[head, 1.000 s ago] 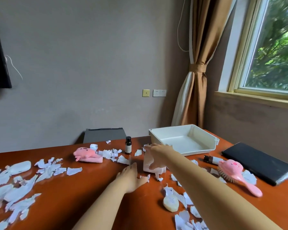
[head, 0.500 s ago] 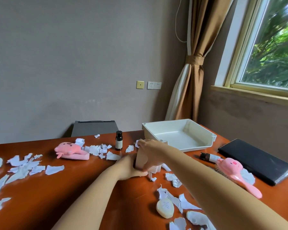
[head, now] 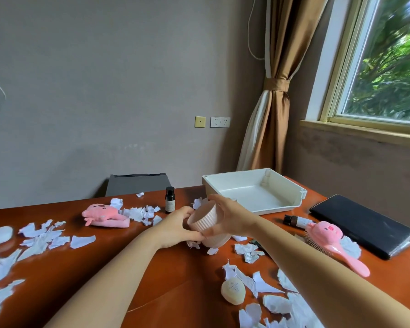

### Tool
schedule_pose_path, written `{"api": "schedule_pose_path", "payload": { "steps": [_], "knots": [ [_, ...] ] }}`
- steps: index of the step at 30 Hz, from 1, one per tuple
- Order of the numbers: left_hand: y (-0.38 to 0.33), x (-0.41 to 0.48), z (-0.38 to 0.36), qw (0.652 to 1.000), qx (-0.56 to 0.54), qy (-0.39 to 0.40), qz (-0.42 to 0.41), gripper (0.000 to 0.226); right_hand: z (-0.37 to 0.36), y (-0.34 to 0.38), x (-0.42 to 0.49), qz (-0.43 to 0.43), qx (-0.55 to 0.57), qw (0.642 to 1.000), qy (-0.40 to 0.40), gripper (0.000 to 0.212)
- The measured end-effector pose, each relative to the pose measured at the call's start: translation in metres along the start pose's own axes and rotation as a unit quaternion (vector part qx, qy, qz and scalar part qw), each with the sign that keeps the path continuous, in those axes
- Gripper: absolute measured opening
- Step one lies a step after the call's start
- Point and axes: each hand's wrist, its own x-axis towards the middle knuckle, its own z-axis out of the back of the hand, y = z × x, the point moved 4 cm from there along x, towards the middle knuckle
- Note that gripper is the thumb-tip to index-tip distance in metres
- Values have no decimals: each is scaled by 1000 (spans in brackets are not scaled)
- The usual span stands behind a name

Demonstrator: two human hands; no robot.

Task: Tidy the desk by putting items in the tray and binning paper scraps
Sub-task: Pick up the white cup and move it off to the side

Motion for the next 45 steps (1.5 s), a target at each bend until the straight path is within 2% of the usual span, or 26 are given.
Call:
{"api": "schedule_pose_path", "payload": {
  "steps": [8, 14, 20, 24, 28, 33, 37, 41, 45],
  "knots": [
    [-17, 2, -5, 995, 88, -7, -36, 65, 4, -15, -11, -9, 42, 999, -3, 82],
    [-27, 2, -12, 989, 138, -8, -49, 72, 6, -25, -14, -24, 6, 1000, -10, 87],
    [-38, 2, -20, 973, 222, -19, -63, 85, 9, -35, -22, -37, 9, 999, 5, 89],
    [-40, 1, -22, 969, 242, -17, -50, 89, 9, -36, -23, -40, 9, 999, 13, 89],
    [-43, -1, -23, 966, 255, -23, -40, 92, 11, -33, -20, -48, -31, 997, 49, 93],
    [-41, -6, -25, 967, 249, -20, -43, 94, 10, -23, -11, -45, -106, 991, 73, 84],
    [-36, -9, -25, 975, 219, -31, -34, 85, 4, -19, -3, -52, -128, 988, 75, 76],
    [-36, -13, -20, 981, 191, -35, -27, 73, 3, -15, -2, -70, -143, 984, 83, 76],
    [-31, -23, -12, 981, 153, -111, -42, 23, 1, -9, -2, -81, -156, 982, 67, 70]
  ]
}}
